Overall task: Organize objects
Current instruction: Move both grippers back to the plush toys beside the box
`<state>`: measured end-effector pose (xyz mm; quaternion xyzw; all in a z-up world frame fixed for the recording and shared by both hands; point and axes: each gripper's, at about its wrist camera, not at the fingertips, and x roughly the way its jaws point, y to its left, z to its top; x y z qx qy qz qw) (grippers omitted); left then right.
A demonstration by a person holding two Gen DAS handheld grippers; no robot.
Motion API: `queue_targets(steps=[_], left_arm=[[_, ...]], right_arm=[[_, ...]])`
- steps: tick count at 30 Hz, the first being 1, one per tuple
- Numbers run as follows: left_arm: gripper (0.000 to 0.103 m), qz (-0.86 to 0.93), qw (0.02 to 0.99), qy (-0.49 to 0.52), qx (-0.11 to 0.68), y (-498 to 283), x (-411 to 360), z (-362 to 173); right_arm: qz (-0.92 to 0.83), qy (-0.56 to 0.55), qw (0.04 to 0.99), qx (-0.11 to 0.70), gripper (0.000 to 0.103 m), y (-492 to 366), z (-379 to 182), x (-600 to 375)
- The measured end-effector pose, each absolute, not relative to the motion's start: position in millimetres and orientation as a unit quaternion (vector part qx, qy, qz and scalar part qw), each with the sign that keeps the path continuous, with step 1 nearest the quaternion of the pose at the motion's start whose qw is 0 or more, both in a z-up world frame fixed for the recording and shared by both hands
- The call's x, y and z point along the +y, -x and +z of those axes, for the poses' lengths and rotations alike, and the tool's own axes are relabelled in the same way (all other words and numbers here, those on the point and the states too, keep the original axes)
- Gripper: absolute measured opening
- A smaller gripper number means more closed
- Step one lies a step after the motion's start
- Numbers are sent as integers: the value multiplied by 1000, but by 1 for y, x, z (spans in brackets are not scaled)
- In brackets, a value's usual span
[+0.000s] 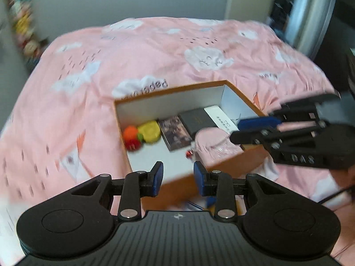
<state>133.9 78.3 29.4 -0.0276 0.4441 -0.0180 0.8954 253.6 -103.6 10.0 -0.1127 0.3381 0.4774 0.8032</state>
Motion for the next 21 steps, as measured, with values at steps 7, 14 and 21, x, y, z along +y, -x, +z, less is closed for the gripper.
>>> queue_targets(steps=[7,14,21], left_arm=[[38,24,895,103,433,-79,64,-6],[43,-13,903,47,428,-37,44,-20],[53,-20,892,-57,447,-15,15,-53]], right_arm=[[452,61,797,397,25,-209,-31,-138],[422,70,795,430,34,-179,-71,-151],[412,81,795,438,44,-166,-88,-146]])
